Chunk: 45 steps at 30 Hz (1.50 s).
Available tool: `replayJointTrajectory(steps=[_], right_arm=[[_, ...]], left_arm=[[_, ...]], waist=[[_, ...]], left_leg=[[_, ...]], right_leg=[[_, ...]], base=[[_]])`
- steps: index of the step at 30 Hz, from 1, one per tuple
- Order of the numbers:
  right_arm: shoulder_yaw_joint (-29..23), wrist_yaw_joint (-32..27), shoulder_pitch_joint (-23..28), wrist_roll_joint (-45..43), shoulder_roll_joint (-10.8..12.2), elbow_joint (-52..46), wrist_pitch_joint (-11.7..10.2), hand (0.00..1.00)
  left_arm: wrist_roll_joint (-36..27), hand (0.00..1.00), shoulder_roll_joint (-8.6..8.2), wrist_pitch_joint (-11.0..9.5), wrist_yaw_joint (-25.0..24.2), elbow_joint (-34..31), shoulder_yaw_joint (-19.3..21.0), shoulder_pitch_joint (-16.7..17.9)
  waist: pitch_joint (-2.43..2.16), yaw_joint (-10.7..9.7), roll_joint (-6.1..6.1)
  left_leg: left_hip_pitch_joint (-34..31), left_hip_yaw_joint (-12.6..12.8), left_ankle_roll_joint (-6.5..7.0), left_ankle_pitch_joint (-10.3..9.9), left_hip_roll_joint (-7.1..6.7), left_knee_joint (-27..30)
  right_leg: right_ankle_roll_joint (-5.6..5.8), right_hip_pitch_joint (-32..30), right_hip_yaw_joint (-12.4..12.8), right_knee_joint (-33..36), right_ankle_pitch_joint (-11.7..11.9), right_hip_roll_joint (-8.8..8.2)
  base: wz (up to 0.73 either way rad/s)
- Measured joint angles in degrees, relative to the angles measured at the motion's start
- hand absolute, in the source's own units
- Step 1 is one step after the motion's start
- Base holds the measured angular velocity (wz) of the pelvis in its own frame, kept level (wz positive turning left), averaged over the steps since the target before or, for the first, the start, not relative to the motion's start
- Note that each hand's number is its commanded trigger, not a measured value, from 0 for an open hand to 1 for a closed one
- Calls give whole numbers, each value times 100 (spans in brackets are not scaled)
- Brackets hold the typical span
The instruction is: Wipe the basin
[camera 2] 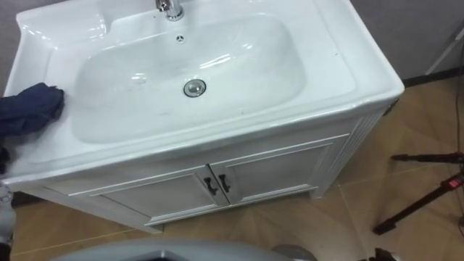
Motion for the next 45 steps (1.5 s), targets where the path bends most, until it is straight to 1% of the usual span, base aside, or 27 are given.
replayJointTrajectory(steps=[5, 6, 9, 13, 16, 17, 19, 24, 25, 27, 30, 34, 37, 45], right_arm=[[2, -4, 12, 15, 2, 1, -3, 0], [2, -4, 7, 26, 2, 2, -10, 0], [2, -7, -2, 61, 5, 6, -57, 0], [4, -18, -20, 66, 32, 4, -56, 0], [14, -85, -91, 66, 37, 6, -65, 0], [32, -93, -105, 67, 37, 8, -73, 0], [71, -124, -146, 96, 51, 11, -172, 0], [83, -126, -150, 270, 58, 10, -253, 0], [83, -126, -150, 282, 58, 10, -257, 0], [92, -126, -149, 310, 59, 11, -281, 0], [93, -124, -151, 378, 61, 36, -309, 0], [93, -123, -148, 476, 61, 65, -344, 0], [93, -121, -139, 480, 61, 72, -384, 0], [97, -118, -125, 477, 74, 78, -384, 0]], left_arm=[[-63, 0, 1, -43, 32, -29, 0, -2], [-245, 0, 1, -84, 55, -31, 0, -3], [-657, 0, 1, -163, 151, -37, -2, -3], [-1153, 0, 0, -175, 248, -38, -5, -9], [-1780, 0, 0, -209, 274, -38, -12, -51], [-1903, 0, 0, -227, 273, -38, -16, -51], [-2264, 0, 0, -289, 272, -69, -22, -52], [-2844, 0, 0, -356, 269, -343, -34, -52], [-2901, 0, 0, -360, 267, -367, -38, -52], [-2955, 0, 0, -443, 261, -380, -68, -54], [-3144, 0, 0, -455, 220, -395, -169, -71], [-3174, 0, 0, -455, 133, -469, -302, -72], [-3176, 0, 0, -565, 64, -493, -332, -78], [-3177, 0, 0, -572, -208, -562, -479, -78]], waist=[[17, -31, 2], [30, -40, -13], [33, -81, -17], [33, -91, -59], [43, -95, -98], [44, -100, -105], [46, -139, -114], [66, -151, -149], [65, -152, -149], [60, -158, -137], [51, -169, -97], [55, -174, -47], [54, -181, -15], [62, -258, -26]], left_leg=[[-10, 0, 2, 1, -2, -1], [-14, 0, 2, 1, -2, -3], [-28, 0, 2, 1, -2, -6], [-25, -1, 2, 1, -2, -5], [-23, -5, 2, 1, -3, -5], [-20, -9, 2, 1, -4, -5], [-18, -51, 1, 1, -5, -4], [-28, -70, 2, 1, -4, -3], [-28, -70, 2, 1, -4, -3], [-32, -70, 1, 1, -6, -3], [-35, -73, 1, 1, -9, -3], [-33, -76, 1, 1, -9, -3], [-28, -77, 2, 1, -9, -3], [-27, -73, 2, 1, -10, -4]], right_leg=[[1, -10, 9, -2, 1, -6], [1, -11, 8, -4, 0, -7], [3, -20, -3, -8, -3, -6], [-1, -18, -5, -1, -22, -1], [-3, -8, -20, -5, -24, 22], [-3, -5, -21, -6, -24, 23], [-3, 7, -37, -11, -24, 23], [-5, -3, -27, -10, -27, 19], [-5, -4, -28, -10, -27, 20], [-4, -11, -28, -8, -27, 22], [-4, -12, -22, -13, -27, 25], [-4, -12, -15, -15, -27, 25], [-4, -12, -13, -11, -27, 25], [-4, -3, -5, -6, -27, 29]], base=[[0], [0], [0], [0], [0], [0], [5], [3], [-3], [-2], [0], [0], [0], [0]])
